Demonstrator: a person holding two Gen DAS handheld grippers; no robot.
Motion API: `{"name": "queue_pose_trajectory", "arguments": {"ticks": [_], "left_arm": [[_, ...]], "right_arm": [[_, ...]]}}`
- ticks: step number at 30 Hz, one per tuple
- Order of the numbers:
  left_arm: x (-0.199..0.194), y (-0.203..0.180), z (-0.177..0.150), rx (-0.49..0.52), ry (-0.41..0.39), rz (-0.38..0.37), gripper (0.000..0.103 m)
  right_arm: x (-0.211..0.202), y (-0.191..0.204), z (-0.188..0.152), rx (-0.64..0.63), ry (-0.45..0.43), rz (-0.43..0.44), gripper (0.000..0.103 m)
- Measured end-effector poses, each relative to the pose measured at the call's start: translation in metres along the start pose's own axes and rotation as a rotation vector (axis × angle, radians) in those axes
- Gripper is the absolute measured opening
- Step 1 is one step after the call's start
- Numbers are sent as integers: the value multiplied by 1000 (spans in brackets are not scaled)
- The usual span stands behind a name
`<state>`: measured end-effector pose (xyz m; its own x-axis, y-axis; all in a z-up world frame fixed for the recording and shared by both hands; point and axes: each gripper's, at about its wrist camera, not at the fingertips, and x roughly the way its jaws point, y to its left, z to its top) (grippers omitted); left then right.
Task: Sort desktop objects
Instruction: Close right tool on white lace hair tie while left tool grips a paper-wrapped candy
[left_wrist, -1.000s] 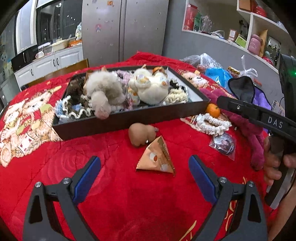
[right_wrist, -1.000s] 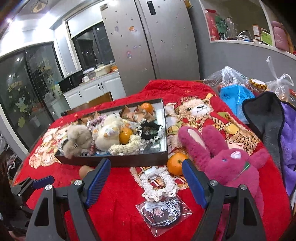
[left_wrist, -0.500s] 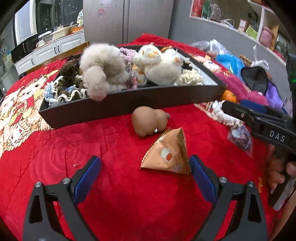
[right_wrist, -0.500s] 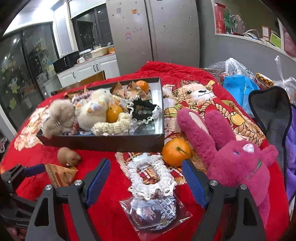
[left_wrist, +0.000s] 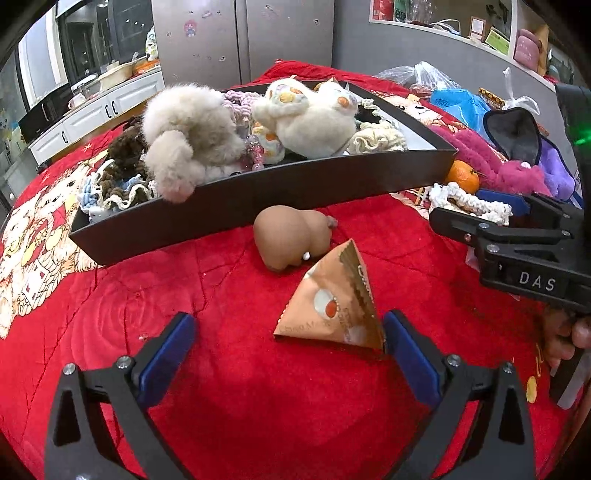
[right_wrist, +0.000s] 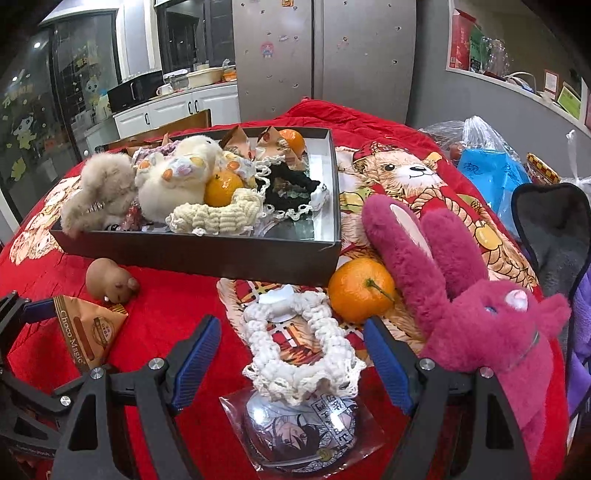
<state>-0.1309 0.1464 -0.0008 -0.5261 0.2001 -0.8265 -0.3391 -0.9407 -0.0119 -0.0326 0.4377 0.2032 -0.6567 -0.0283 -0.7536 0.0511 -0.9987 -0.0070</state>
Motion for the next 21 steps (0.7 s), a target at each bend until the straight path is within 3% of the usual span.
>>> {"name": "queue_pose_trajectory", "arguments": {"ticks": [7,13,15,16,18,19,21], "left_arm": [[0,0,0,-1,-1,2,102],[0,0,0,-5,-4,2,101],[-1,0,0,-5,-13,2,94],[-4,-1,-1,-2,-25,8,85],[-8,-3,-2,11,-47,6,64],[-10,-5,-2,17,-55,7,50],[-12,-7,-2,27,-61,11,48]], "right_arm": [[1,2,0,-4,3,-7,80],[1,-4,0,11,0,-45,55],[0,-7,0,11,2,-59,41],[0,-9,0,11,4,-62,38],[0,-13,-1,23,13,-48,19],[-1,-16,-1,42,14,-6,19],[-3,-16,-1,45,5,-3,18]]}}
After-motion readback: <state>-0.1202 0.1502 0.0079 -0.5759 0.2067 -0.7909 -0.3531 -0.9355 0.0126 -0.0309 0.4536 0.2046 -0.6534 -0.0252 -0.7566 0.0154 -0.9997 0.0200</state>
